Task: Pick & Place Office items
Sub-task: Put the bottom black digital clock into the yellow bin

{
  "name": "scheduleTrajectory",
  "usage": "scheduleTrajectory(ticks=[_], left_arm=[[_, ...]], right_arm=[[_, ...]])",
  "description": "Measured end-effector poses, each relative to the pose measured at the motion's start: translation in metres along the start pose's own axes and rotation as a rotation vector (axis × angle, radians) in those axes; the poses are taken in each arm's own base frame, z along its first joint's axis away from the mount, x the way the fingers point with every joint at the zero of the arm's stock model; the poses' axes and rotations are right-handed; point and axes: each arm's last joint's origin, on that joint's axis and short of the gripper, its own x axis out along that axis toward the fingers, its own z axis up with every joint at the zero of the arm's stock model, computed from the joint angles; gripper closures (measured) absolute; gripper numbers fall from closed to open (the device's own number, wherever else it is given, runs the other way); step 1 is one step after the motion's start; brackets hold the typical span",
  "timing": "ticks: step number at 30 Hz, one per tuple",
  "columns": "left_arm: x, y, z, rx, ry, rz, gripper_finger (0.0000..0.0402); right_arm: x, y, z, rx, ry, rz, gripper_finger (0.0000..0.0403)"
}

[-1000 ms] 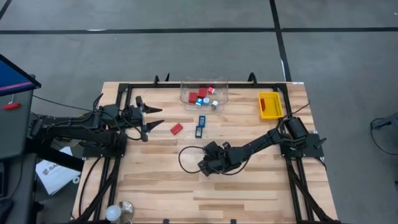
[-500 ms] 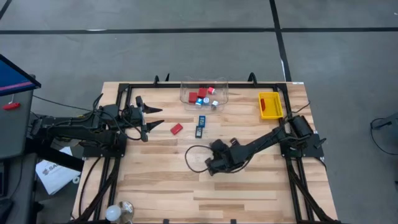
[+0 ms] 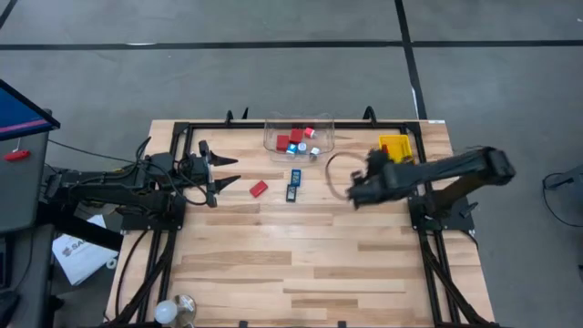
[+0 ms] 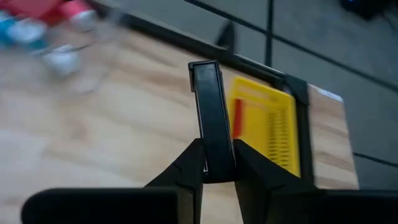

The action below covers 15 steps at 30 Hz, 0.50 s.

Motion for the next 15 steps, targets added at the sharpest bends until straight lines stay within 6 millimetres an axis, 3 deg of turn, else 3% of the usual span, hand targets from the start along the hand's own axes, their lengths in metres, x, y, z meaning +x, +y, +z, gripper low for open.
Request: scheduleTrajectory(ticks=[3,7,15], left_arm=[[0.0,0.0,0.0,0.0,0.0,0.0,0.0192],[0.0,0.0,0.0,0.0,0.0,0.0,0.0192],[0.0,0.0,0.0,-0.001,-0.003,0.001,0.0192]], right_arm=[[0.016,-0.032,0.005,0.061,0.028,-0.038,0.0345],[0.041,-0.065,-0.001,0.143,0.097,-0.056,0.0345],[0.082,-0.09,-0.009,0.26,0.138,0.0,0.0344]])
